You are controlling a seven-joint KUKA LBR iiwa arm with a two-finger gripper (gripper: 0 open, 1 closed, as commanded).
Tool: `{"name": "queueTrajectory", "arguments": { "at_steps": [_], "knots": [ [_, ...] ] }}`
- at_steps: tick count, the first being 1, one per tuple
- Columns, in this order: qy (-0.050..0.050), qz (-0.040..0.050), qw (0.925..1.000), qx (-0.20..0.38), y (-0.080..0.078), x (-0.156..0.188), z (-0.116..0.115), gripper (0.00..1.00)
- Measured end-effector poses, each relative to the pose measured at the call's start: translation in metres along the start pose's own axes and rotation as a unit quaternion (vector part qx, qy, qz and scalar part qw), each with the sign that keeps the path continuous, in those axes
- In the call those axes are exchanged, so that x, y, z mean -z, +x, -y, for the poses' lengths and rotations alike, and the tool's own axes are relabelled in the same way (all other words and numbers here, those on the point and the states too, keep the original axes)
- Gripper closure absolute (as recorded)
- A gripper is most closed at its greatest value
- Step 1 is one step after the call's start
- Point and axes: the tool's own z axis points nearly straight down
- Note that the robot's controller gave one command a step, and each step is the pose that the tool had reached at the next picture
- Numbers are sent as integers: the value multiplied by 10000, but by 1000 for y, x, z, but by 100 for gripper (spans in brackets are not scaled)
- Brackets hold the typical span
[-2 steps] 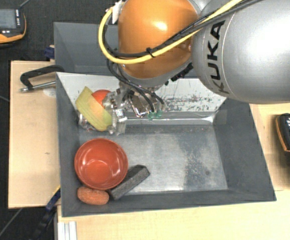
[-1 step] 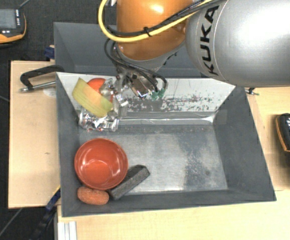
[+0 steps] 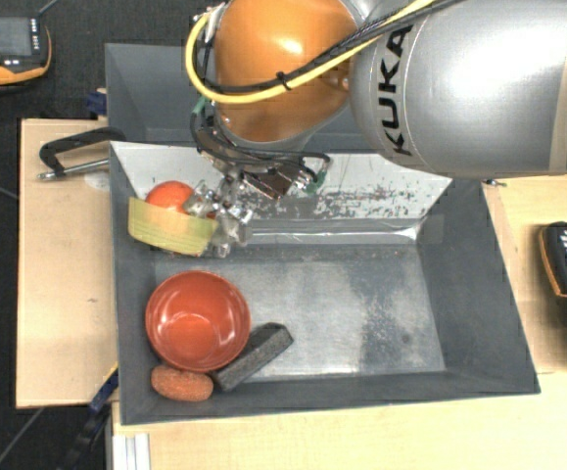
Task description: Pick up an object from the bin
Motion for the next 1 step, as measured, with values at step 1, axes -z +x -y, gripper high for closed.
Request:
{"name": "queueTrajectory", "arguments": {
  "at_steps": [1],
  "knots": [
    [10,30,9967,807,-13,-6,7,100]
  ]
}}
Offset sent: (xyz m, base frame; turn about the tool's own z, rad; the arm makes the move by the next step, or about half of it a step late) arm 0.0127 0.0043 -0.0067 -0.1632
